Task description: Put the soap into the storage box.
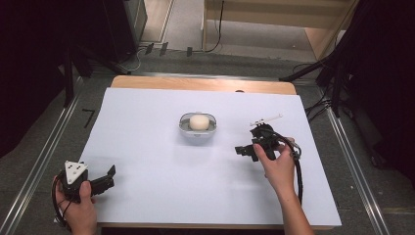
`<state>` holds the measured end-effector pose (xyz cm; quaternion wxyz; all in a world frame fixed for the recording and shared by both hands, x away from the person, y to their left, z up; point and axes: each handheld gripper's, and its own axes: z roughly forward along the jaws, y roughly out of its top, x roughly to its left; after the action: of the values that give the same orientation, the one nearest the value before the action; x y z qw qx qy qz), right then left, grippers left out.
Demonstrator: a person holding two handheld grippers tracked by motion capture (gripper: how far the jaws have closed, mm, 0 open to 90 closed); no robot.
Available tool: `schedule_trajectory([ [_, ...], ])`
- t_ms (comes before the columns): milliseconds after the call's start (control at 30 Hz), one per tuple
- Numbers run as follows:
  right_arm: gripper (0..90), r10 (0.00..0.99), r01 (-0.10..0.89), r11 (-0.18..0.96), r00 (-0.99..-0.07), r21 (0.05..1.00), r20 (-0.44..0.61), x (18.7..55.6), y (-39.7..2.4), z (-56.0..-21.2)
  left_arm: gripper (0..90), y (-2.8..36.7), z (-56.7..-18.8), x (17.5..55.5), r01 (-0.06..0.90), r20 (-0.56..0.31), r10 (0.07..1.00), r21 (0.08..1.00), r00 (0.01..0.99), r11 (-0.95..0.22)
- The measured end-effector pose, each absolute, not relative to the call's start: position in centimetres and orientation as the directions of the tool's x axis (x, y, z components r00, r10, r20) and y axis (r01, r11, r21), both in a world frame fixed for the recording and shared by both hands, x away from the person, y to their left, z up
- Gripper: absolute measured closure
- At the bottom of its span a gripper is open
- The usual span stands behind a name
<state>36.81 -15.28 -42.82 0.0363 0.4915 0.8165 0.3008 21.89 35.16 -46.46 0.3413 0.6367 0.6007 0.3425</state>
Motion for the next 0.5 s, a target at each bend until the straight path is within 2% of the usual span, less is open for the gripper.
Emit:
schedule_trajectory([
  [500, 15.7, 0.81, 0.77, 0.341, -0.532, 0.54, 0.247, 35.2, -17.9, -44.1, 0.1, 35.0, -46.5, 21.8, 0.526, 0.037, 0.998, 0.849, 0.047, -0.056],
])
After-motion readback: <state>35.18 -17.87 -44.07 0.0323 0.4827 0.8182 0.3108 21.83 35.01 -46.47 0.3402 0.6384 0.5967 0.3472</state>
